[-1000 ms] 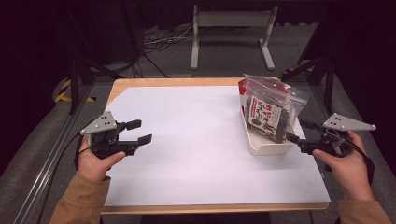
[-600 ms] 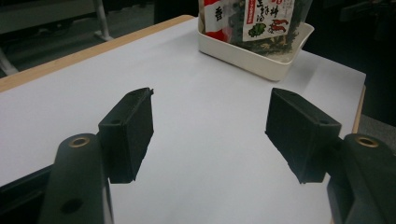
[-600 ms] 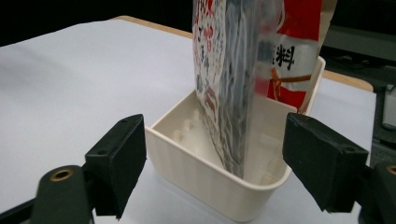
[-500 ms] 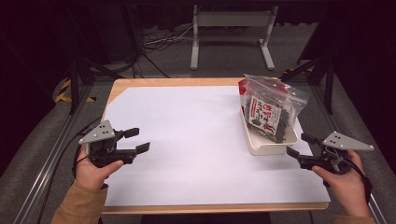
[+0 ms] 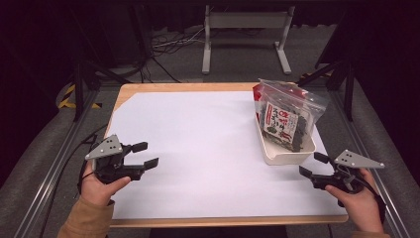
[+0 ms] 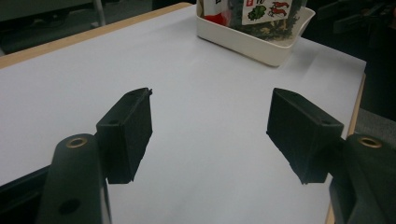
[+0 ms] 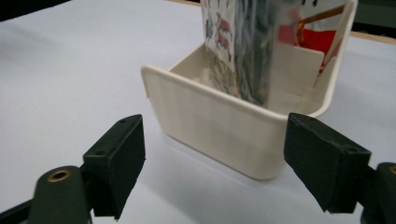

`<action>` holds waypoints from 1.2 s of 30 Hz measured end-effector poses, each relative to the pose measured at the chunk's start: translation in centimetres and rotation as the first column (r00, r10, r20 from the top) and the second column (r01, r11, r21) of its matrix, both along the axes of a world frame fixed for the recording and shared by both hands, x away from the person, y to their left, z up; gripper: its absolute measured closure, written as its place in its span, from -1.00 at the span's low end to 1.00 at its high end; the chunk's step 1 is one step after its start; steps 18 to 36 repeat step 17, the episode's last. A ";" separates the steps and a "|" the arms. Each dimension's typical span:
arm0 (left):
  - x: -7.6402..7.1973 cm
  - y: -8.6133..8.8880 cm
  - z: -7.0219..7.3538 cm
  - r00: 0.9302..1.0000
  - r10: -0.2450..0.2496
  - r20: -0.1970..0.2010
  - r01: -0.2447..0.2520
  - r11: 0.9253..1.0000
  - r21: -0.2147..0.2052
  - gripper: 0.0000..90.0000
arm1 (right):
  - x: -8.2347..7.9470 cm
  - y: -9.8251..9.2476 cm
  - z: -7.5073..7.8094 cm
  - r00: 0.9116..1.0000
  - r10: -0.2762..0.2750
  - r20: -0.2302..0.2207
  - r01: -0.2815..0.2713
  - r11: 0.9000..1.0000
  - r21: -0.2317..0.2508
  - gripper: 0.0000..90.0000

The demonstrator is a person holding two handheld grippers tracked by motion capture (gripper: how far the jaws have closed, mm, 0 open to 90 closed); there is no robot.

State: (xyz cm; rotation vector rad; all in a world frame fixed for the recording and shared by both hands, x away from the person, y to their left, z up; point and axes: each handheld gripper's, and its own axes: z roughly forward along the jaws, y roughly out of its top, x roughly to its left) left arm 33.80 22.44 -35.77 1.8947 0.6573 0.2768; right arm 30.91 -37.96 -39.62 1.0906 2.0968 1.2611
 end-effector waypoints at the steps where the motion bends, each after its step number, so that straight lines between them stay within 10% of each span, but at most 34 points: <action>1: 0.1 0.0 -0.1 1.000 0.000 -0.002 0.000 1.000 0.001 -0.29 | 0.1 0.1 -0.2 1.000 0.009 -0.003 -0.009 1.000 -0.006 -0.53; 36: 0.5 0.1 -0.6 1.000 0.008 -0.021 -0.008 1.000 -0.002 -0.30 | 0.6 1.4 -1.7 0.997 0.064 -0.030 -0.064 0.998 -0.013 -0.54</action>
